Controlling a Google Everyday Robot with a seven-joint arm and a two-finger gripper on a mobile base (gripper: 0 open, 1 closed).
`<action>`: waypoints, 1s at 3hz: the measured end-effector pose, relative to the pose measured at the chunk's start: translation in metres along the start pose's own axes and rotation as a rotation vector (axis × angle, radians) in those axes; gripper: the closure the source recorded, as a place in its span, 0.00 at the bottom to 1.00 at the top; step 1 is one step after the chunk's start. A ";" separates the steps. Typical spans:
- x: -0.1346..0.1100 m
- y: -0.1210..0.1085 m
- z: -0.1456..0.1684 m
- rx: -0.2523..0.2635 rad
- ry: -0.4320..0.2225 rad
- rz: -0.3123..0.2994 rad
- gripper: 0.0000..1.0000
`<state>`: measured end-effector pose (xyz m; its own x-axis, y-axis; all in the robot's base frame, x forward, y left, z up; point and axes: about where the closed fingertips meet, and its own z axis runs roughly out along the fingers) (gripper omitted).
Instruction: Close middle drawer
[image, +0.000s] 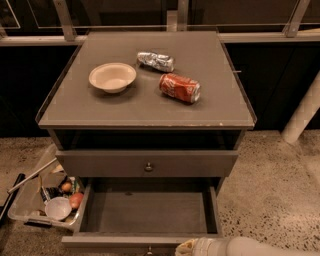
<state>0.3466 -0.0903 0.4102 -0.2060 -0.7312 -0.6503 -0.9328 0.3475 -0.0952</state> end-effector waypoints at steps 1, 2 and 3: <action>0.000 0.000 0.000 0.000 0.000 0.000 0.35; 0.000 0.000 0.000 0.000 0.000 0.000 0.12; -0.003 -0.001 0.001 0.006 -0.016 -0.006 0.00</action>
Offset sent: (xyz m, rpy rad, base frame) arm 0.0000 0.0000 0.0000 0.0000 0.0000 0.0000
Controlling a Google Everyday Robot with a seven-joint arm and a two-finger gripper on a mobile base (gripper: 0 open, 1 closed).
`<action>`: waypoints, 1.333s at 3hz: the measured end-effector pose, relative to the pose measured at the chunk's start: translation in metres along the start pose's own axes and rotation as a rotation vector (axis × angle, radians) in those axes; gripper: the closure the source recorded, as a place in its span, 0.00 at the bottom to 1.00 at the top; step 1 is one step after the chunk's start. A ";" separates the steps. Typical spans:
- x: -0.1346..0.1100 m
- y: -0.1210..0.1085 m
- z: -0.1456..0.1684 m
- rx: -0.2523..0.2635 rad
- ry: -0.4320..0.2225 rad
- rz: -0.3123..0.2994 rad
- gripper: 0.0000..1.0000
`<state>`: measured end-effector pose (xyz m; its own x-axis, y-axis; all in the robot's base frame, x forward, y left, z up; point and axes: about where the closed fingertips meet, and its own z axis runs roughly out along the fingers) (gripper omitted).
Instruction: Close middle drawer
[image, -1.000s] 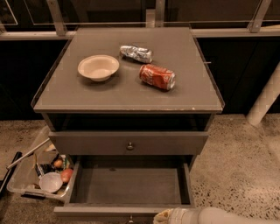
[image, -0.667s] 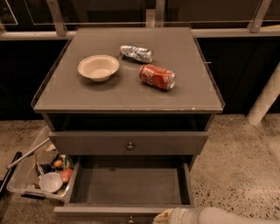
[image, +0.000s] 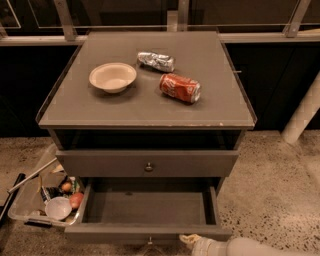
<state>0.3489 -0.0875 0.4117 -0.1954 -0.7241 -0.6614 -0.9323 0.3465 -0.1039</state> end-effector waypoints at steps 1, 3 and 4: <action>0.000 0.002 0.000 0.001 0.000 0.000 0.18; -0.031 -0.086 0.040 0.089 -0.086 -0.074 0.64; -0.032 -0.111 0.046 0.121 -0.083 -0.082 0.87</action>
Offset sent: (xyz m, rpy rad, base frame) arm 0.1384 0.0278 0.0080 0.0862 -0.2232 0.0047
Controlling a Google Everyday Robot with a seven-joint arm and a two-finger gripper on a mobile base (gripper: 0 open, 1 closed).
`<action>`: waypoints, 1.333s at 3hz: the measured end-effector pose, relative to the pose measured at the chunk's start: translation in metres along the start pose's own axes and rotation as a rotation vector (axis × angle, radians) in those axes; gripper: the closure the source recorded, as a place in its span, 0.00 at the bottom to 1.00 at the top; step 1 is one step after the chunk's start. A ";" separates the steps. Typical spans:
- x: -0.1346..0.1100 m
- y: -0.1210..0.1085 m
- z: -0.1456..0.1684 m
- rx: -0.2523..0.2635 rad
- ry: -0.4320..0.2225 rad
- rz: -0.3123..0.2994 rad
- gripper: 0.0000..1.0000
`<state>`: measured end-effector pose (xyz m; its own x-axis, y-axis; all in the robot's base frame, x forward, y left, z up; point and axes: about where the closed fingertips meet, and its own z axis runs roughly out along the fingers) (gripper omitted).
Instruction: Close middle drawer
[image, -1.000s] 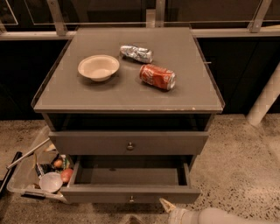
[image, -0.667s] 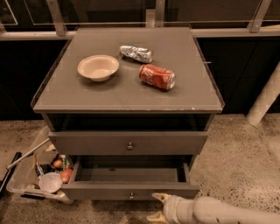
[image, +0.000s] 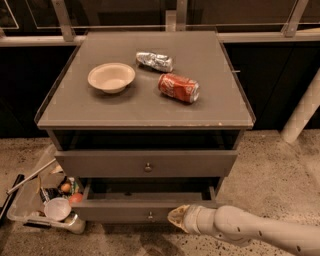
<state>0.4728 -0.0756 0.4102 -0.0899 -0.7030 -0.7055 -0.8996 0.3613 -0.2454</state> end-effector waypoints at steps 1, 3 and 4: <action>0.022 -0.054 0.006 0.084 0.047 0.023 1.00; 0.022 -0.054 0.006 0.086 0.048 0.023 0.57; 0.022 -0.053 0.006 0.085 0.047 0.023 0.34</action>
Offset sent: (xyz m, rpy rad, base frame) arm 0.0367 -0.0228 -0.0047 -0.0295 -0.0208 -0.0642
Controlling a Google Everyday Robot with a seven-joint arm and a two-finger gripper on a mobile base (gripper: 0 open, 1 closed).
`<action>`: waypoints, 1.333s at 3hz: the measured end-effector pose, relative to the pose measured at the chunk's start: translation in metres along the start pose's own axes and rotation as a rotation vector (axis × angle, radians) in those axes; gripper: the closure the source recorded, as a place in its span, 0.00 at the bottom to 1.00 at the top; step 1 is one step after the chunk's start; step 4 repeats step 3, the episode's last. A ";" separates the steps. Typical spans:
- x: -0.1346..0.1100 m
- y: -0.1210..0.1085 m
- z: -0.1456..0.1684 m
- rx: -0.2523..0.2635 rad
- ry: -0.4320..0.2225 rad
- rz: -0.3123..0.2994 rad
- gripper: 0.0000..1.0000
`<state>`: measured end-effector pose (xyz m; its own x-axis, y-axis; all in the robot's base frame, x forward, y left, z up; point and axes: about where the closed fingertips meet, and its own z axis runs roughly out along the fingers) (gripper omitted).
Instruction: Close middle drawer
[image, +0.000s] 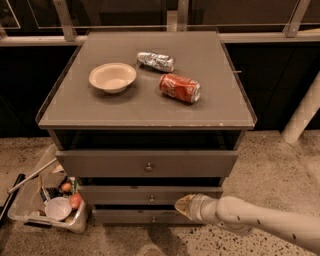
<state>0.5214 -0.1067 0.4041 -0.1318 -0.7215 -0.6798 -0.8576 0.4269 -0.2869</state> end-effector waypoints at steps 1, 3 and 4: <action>-0.006 0.008 -0.006 -0.021 -0.014 -0.004 0.11; -0.006 0.009 -0.007 -0.022 -0.015 -0.004 0.00; -0.006 0.009 -0.007 -0.022 -0.015 -0.004 0.00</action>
Offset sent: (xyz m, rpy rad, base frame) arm -0.0085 0.0038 0.0052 0.0116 0.0061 0.0185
